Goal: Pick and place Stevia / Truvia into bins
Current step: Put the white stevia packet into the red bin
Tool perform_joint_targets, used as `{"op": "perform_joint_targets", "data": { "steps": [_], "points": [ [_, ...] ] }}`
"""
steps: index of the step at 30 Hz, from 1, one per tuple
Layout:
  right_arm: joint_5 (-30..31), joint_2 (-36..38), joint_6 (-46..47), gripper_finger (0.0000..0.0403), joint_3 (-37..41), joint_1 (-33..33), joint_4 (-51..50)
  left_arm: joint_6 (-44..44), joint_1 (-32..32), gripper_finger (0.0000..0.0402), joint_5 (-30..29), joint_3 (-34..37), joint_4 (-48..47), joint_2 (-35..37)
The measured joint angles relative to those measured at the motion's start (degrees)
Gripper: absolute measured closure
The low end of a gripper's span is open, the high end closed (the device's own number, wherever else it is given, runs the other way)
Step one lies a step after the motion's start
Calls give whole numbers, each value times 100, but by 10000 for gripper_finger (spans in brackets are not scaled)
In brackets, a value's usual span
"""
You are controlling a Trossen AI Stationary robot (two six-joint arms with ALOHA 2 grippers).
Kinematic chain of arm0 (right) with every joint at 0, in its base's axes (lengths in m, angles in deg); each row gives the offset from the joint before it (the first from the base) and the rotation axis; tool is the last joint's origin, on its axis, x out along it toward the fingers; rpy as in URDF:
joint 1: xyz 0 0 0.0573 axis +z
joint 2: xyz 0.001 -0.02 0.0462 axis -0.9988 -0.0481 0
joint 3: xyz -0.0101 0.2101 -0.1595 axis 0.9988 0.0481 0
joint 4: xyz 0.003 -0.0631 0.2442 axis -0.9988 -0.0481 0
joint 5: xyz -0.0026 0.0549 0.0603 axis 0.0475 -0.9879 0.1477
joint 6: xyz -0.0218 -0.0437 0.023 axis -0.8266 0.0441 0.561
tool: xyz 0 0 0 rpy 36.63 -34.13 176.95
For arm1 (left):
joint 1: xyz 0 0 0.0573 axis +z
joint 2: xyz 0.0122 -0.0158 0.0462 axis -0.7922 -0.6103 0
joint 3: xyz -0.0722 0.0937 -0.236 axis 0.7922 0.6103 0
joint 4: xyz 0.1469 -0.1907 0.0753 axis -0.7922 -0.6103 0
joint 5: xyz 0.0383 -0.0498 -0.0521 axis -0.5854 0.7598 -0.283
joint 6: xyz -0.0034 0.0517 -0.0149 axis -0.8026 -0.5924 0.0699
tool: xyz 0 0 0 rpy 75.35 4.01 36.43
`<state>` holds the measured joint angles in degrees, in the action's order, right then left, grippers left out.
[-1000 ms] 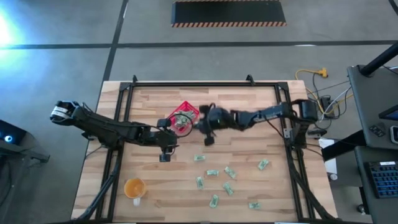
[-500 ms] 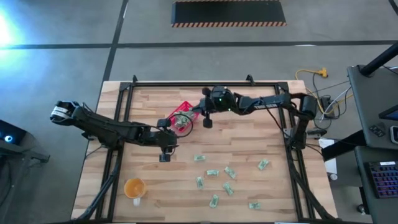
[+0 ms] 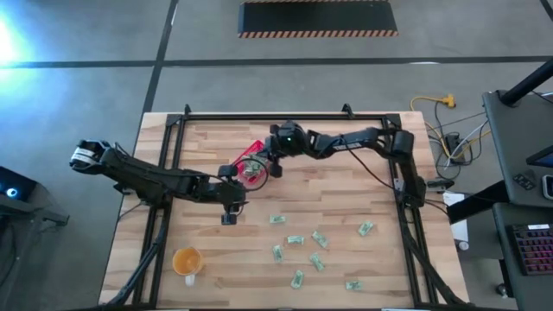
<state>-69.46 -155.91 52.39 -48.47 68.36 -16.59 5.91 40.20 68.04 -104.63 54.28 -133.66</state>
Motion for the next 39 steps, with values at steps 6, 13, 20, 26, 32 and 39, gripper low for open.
{"op": "perform_joint_targets", "data": {
  "steps": [6,13,20,26,32,39],
  "points": [
    [2,-220,235,394,-556,-44,-1068,2,0,256,1,5,2,0],
    [-35,-230,177,378,-577,-43,-1151,2,1,256,0,6,33,0],
    [-213,-226,123,307,-572,-38,-1200,2,1,256,0,13,42,0],
    [-282,-53,-150,270,-589,-39,-1844,13,1,256,0,14,110,-58],
    [-388,515,-529,266,-550,35,-3294,9,1,256,17,20,398,-383],
    [-614,1453,-804,266,110,358,-4147,-364,3,256,34,-9,990,-912]
  ]
}}
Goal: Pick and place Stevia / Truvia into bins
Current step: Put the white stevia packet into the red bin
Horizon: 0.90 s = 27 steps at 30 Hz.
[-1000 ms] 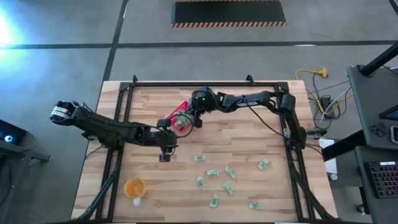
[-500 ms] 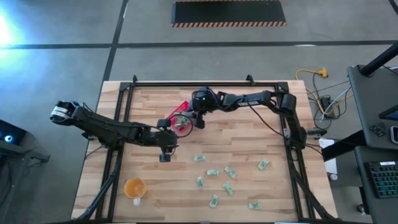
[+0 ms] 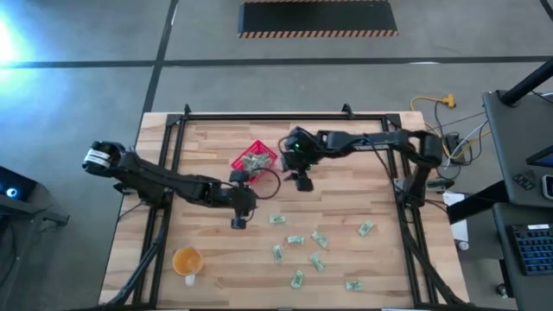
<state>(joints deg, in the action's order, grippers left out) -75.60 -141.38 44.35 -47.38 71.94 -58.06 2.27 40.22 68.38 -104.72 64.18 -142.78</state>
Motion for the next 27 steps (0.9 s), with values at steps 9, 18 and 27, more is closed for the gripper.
{"op": "perform_joint_targets", "data": {
  "steps": [9,18,27],
  "points": [
    [8,1417,17,276,1721,402,503,-707,17,256,873,-12,1716,-710],
    [24,2898,433,295,3576,470,2260,-677,14,256,1094,-6,2431,-1517],
    [35,3741,563,300,5053,496,3980,-609,66,256,1096,-13,2958,-2032]
  ]
}}
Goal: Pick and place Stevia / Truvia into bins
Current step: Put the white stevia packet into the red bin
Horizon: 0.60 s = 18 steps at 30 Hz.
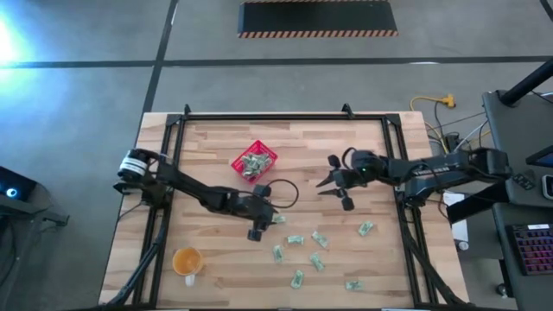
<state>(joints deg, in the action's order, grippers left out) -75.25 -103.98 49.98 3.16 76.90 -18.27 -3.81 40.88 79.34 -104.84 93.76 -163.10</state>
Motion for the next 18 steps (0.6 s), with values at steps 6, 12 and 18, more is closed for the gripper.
{"op": "perform_joint_targets", "data": {
  "steps": [6,12,18],
  "points": [
    [0,271,21,306,217,-1,193,229,55,256,25,11,-49,-248],
    [-4,334,57,315,219,-2,188,236,96,256,349,4,-9,-300],
    [-4,297,66,322,208,-2,185,247,108,260,469,5,-42,-302]
  ]
}}
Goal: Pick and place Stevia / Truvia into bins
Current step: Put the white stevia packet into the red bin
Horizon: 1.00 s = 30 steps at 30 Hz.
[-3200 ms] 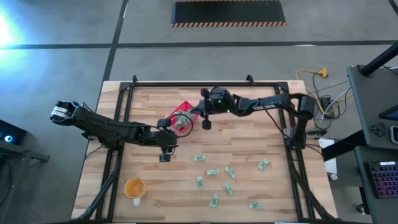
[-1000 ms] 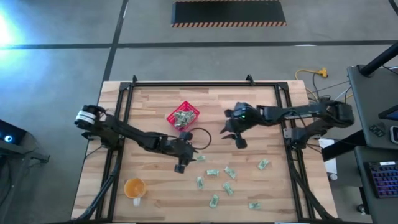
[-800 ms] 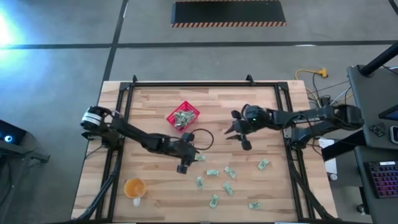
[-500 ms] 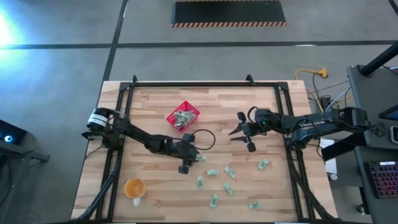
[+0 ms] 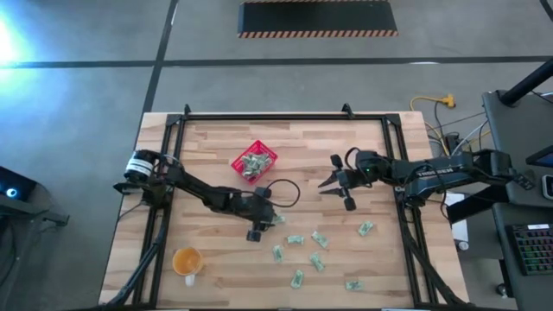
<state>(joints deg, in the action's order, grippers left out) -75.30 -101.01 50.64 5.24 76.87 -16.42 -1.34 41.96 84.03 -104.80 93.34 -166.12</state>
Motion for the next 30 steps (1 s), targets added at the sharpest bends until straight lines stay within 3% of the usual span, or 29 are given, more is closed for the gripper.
{"op": "perform_joint_targets", "data": {
  "steps": [16,26,30],
  "points": [
    [-7,2,4,329,2,0,-40,-62,23,395,19,-14,-85,37],
    [-4,2,2,334,4,0,-60,-71,19,396,-53,-95,-84,437],
    [-4,2,0,335,7,0,-60,-75,14,396,-613,-81,-291,616]
  ]
}}
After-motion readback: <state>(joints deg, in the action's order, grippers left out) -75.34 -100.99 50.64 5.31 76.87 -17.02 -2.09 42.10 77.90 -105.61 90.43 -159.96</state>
